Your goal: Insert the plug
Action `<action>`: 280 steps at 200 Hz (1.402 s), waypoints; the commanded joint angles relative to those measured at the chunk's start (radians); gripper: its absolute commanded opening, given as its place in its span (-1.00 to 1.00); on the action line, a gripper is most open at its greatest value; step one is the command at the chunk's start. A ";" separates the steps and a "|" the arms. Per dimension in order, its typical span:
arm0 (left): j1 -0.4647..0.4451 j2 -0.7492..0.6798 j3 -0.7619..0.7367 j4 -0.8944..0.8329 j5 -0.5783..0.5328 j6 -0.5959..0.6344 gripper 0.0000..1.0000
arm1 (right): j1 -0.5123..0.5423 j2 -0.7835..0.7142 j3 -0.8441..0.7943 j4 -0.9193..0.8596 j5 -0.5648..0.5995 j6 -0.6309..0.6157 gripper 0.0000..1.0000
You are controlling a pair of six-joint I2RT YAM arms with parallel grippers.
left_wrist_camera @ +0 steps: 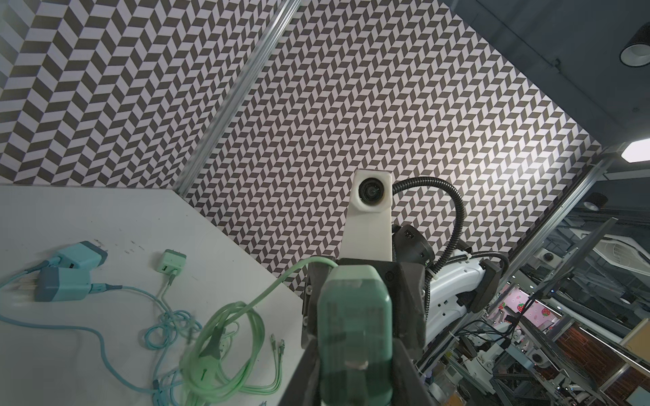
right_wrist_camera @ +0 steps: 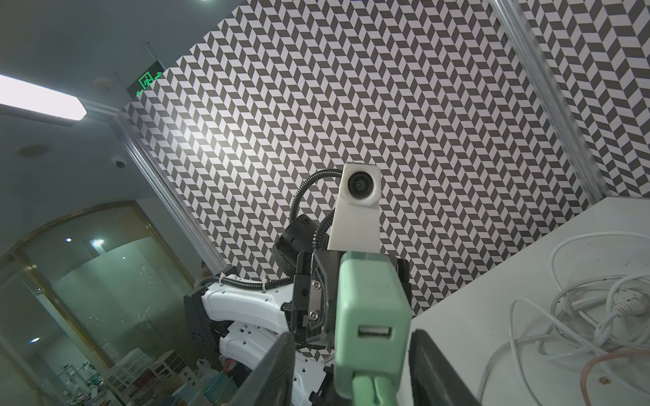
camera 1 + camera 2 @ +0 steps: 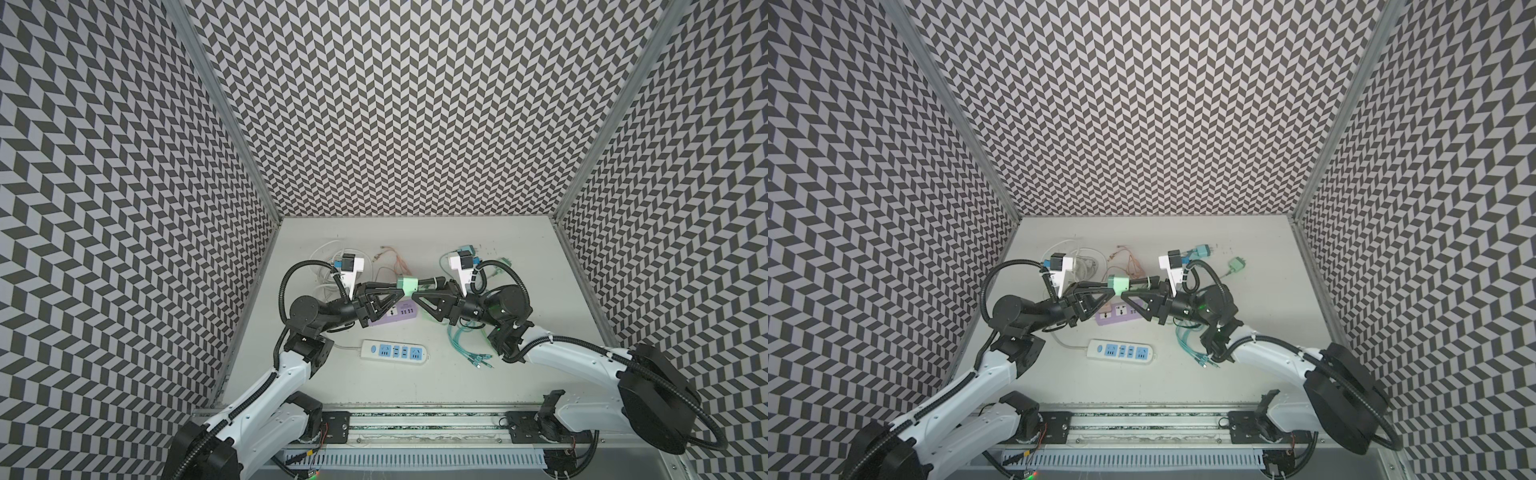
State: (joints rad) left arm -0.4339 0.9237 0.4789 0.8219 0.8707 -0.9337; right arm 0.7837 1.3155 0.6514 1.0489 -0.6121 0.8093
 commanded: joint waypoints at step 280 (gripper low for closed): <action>0.116 -0.143 0.028 -0.375 -0.032 0.127 0.31 | -0.132 -0.056 0.257 -0.516 -0.038 -0.324 -0.76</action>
State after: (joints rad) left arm -0.3294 0.8284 0.5282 0.5137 0.8608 -0.8227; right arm 0.6956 1.2495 0.8577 0.5678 -0.6106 0.5453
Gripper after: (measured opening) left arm 0.647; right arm 0.275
